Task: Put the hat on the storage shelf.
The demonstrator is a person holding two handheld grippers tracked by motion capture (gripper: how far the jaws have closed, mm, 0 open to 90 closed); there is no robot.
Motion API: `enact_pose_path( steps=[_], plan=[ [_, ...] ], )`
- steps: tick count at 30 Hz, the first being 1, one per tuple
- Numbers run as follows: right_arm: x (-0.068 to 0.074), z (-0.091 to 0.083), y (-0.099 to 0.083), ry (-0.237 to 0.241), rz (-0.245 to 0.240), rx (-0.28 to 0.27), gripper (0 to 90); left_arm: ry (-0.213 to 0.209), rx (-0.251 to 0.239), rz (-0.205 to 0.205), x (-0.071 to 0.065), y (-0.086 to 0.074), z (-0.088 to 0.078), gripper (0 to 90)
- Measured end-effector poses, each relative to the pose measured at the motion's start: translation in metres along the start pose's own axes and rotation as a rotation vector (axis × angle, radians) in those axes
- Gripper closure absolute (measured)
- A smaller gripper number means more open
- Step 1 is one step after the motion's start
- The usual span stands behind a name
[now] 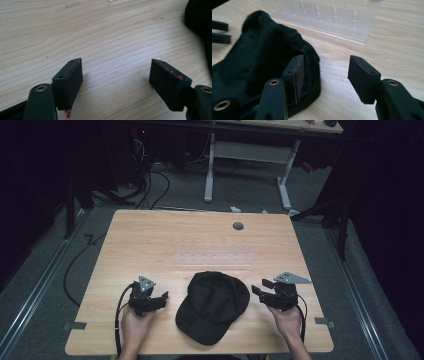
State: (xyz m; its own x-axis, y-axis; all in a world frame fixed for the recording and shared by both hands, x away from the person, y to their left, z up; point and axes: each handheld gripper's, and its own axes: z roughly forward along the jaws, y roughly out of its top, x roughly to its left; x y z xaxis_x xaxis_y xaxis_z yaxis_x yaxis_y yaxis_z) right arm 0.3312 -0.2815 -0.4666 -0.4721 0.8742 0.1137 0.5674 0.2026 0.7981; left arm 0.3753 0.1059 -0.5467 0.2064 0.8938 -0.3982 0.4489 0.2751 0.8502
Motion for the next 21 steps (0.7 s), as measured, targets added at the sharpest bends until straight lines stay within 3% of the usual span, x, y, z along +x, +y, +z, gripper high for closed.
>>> enact_pose_path(
  steps=[16, 21],
  plan=[
    [0.032, -0.007, 0.013, 0.075, -0.076, -0.033, 46.7, 0.001, -0.001, 0.0, 0.0, 0.0, 0.0, 27.0],
    [0.042, -0.003, 0.012, 0.084, -0.092, -0.029, 46.4, 0.0, -0.001, 0.001, 0.0, 0.0, 0.0, 26.9]
  ],
)
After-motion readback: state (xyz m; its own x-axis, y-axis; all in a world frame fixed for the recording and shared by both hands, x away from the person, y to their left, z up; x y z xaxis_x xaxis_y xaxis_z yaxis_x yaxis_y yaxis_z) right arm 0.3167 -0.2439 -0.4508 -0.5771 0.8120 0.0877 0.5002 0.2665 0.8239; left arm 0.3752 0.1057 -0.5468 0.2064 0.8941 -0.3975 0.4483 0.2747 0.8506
